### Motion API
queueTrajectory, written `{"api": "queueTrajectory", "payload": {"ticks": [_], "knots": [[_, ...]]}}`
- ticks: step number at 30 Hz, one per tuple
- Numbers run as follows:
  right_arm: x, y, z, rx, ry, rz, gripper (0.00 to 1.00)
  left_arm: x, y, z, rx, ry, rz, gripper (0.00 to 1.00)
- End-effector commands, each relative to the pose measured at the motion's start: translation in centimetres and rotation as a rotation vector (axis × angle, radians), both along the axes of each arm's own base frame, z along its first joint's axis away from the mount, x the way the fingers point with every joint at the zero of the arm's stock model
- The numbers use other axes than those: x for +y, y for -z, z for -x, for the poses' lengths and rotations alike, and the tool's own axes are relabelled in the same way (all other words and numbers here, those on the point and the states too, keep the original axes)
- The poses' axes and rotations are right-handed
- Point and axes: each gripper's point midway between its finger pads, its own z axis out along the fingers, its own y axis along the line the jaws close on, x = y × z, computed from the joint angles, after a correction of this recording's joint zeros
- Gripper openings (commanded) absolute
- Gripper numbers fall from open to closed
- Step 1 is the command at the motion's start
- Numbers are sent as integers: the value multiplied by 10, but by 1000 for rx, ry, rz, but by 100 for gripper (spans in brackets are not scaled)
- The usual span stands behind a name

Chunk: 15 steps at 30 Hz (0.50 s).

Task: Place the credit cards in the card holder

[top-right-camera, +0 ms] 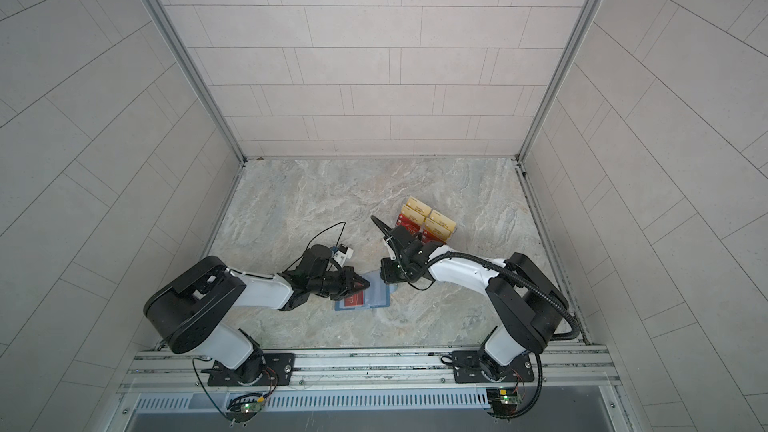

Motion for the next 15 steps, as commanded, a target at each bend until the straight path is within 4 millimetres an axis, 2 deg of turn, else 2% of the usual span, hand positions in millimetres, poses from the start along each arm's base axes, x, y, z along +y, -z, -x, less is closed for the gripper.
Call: {"api": "queueTrajectory", "payload": {"ticks": [1, 5, 15], "knots": [[-8, 9, 6, 21, 9, 29, 28, -3, -11, 3, -43, 30, 32, 0], [-8, 9, 6, 20, 6, 30, 28, -1, -9, 5, -42, 33, 29, 0], [16, 14, 19, 58, -72, -9, 23, -2, -9, 6, -40, 32, 39, 1]]}}
